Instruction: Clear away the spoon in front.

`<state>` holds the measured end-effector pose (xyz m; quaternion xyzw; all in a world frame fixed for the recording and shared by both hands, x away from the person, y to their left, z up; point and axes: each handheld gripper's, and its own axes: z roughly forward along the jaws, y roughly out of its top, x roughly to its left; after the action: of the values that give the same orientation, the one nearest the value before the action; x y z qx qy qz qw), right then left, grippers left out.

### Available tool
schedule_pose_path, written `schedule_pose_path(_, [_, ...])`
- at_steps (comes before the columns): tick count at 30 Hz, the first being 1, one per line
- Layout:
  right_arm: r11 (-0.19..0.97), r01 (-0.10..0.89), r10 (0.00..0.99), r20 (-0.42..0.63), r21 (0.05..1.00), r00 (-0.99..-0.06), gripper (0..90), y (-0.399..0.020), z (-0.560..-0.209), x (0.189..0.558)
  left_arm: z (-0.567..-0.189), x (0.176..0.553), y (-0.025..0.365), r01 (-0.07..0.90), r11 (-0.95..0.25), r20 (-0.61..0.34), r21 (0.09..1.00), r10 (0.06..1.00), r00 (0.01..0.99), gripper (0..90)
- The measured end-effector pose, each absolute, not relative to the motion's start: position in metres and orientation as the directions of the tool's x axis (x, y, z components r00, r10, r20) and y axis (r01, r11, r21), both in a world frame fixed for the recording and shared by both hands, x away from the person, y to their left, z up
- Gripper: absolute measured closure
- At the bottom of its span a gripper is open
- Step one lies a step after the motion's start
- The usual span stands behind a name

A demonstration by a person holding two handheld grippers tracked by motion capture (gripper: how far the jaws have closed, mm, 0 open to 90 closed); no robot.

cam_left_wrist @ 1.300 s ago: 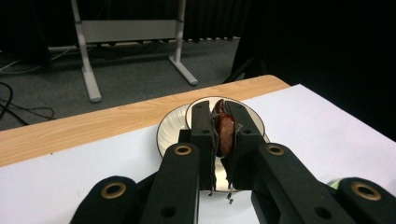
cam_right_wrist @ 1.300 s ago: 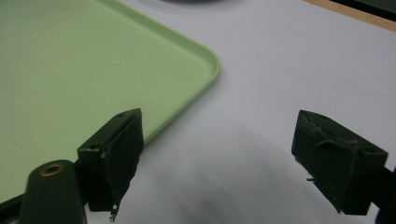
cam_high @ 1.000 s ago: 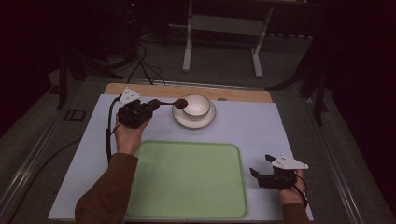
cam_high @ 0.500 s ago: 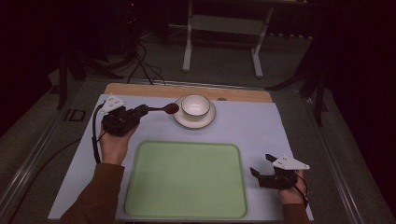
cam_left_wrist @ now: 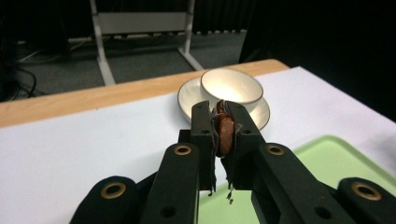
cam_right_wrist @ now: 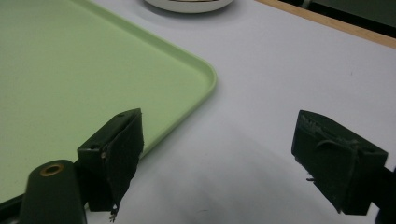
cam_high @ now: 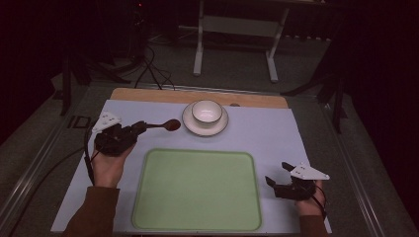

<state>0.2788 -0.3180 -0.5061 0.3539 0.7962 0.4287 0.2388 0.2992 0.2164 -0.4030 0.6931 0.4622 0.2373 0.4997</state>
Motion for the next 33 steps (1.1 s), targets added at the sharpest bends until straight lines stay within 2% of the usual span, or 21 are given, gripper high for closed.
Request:
schedule_pose_path(23, [0.381,0.358,0.768,-0.077,0.853,-0.635,16.5,-0.317,-0.506,0.279,-0.437,0.268,0.231,0.580,-0.092,-0.133,0.809,0.934,0.333,83.4])
schedule_pose_path(27, [0.384,0.357,0.767,-0.078,0.851,-0.637,16.5,-0.317,-0.506,0.280,-0.437,0.275,0.229,0.591,-0.097,-0.125,0.801,0.938,0.323,83.4])
schedule_pose_path(33, [0.386,0.360,0.766,-0.078,0.849,-0.638,16.5,-0.317,-0.506,0.280,-0.428,0.294,0.220,0.552,-0.094,-0.107,0.828,0.941,0.322,82.9])
